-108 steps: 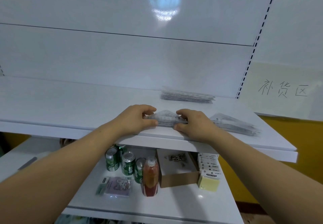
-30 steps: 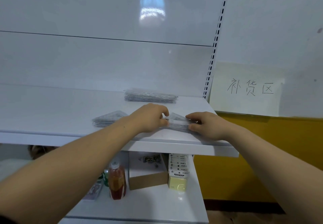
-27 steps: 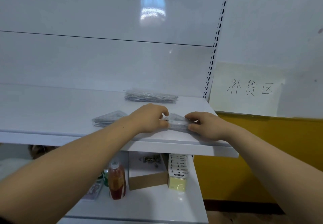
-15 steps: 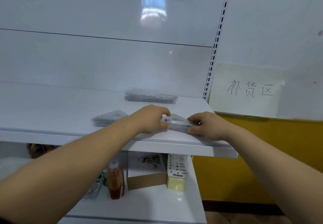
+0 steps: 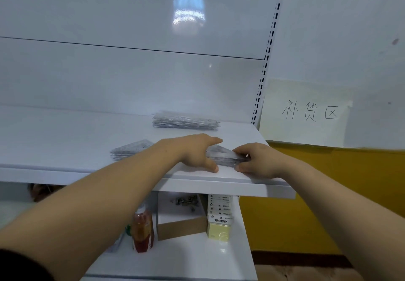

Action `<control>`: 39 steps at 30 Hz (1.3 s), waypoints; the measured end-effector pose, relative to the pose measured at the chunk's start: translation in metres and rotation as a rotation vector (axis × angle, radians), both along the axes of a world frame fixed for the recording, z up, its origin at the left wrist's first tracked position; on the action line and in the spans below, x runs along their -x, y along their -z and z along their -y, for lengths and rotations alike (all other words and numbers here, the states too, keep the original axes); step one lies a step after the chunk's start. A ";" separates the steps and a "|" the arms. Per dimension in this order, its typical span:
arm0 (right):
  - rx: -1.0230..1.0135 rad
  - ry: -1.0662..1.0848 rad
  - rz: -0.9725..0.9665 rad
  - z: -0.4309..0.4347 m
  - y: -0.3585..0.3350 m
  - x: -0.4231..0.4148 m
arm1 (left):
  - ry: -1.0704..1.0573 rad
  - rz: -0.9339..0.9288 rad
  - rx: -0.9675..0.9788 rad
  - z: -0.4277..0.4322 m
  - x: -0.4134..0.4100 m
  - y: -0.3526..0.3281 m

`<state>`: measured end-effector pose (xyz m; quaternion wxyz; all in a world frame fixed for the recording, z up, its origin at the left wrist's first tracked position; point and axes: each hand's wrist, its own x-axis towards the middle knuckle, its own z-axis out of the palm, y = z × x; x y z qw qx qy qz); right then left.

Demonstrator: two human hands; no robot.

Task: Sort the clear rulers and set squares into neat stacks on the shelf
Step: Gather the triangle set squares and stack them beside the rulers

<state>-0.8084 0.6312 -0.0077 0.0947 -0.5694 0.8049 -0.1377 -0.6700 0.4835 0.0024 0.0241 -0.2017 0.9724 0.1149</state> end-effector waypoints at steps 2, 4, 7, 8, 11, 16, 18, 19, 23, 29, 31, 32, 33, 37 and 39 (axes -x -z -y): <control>0.006 -0.006 -0.010 0.000 0.000 0.000 | 0.011 0.048 0.012 -0.001 0.005 -0.002; 0.014 -0.009 -0.021 -0.001 0.001 0.001 | 0.012 0.049 0.013 0.000 0.008 -0.004; 0.022 -0.001 -0.010 -0.001 0.003 0.001 | 0.001 0.078 0.031 0.003 0.008 0.001; 0.022 0.000 -0.005 -0.001 0.003 0.001 | -0.009 0.095 0.045 0.003 0.008 0.004; 0.034 -0.005 0.016 -0.001 0.001 -0.002 | -0.016 0.109 0.074 0.002 0.010 0.007; 0.027 -0.023 -0.017 -0.001 0.001 -0.002 | -0.030 0.104 0.060 0.000 0.014 0.004; 0.006 -0.024 -0.019 -0.001 0.000 -0.001 | -0.036 0.118 0.041 -0.001 0.014 0.001; -0.003 -0.023 -0.027 -0.001 -0.001 -0.001 | -0.033 0.121 0.031 -0.002 0.014 -0.001; -0.004 -0.011 -0.058 0.002 0.000 -0.001 | -0.020 0.084 0.020 -0.004 0.014 -0.005; 0.020 0.040 0.026 -0.005 0.001 -0.001 | -0.094 0.067 -0.042 0.002 0.003 -0.008; 0.026 0.038 -0.001 -0.006 0.000 -0.001 | -0.105 0.094 -0.010 0.003 -0.002 -0.011; 0.029 0.040 -0.028 -0.007 0.000 -0.001 | -0.100 0.097 0.021 0.002 -0.004 -0.011; 0.028 0.040 -0.045 -0.007 -0.001 -0.001 | -0.091 0.085 0.056 0.001 -0.005 -0.011; -0.007 0.047 -0.054 -0.006 -0.002 -0.001 | -0.083 0.022 0.089 0.002 -0.005 -0.007; -0.055 0.058 -0.017 -0.006 -0.008 -0.001 | -0.096 0.026 0.058 0.005 -0.008 -0.008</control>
